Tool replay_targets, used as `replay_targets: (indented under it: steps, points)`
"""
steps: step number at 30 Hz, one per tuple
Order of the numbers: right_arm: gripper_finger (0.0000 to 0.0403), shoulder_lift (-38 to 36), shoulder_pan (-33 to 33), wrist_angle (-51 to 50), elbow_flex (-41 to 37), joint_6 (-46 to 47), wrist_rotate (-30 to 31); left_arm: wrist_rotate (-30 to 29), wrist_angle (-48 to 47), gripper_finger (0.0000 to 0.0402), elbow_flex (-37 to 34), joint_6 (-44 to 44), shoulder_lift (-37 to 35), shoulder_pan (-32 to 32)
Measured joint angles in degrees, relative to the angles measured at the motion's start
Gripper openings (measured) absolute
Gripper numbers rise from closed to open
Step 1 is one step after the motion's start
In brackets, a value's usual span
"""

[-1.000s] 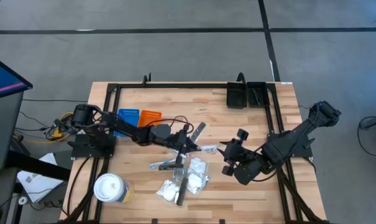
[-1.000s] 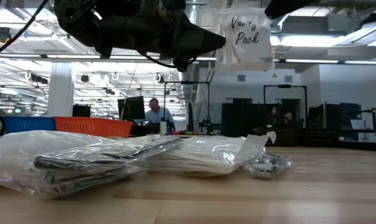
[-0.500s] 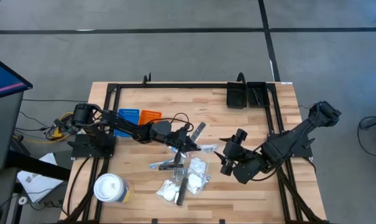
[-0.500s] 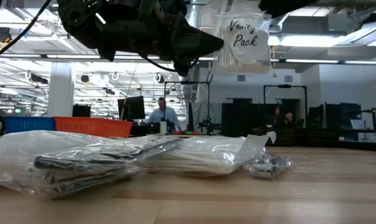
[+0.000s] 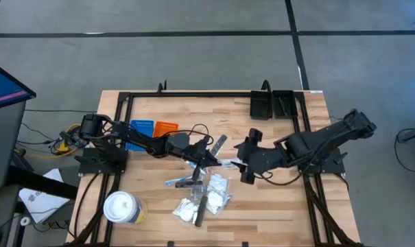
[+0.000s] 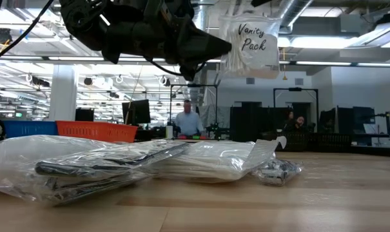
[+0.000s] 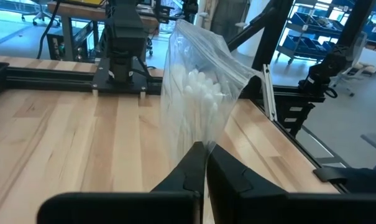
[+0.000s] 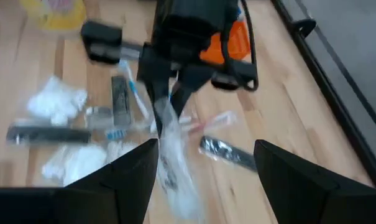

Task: Pick & Place Travel size toiletries
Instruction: Put the cotton pack into the left black bin

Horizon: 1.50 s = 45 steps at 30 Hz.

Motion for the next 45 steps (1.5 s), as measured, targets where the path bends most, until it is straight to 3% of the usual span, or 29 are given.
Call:
replay_targets:
  steps: [7, 9, 16, 31, 45]
  points:
    - [0.0260, 2.24, -2.98, -2.66, 1.03, -7.32, -14.16, 0.00, -0.73, 0.0001, 0.00, -1.43, 0.00, 0.00]
    - [0.0260, 3.81, -3.86, -3.88, 0.90, -7.53, -15.72, 0.00, -0.73, 0.0001, 0.00, -1.51, 0.00, 0.00]
    - [0.0260, 7.55, -6.21, -4.95, 0.95, -7.50, -15.68, 0.00, -0.72, 0.0001, 0.00, -1.51, 0.00, 0.00]
    - [0.0256, 6.03, -7.92, -4.43, 4.81, -10.61, -15.51, 0.00, -0.99, 0.0001, 0.02, -1.35, 0.00, 0.00]
    - [0.0140, 6.08, -7.70, -5.58, 5.04, -9.86, -15.59, 0.00, -1.16, 0.0001, 0.02, -1.34, 0.00, 0.00]
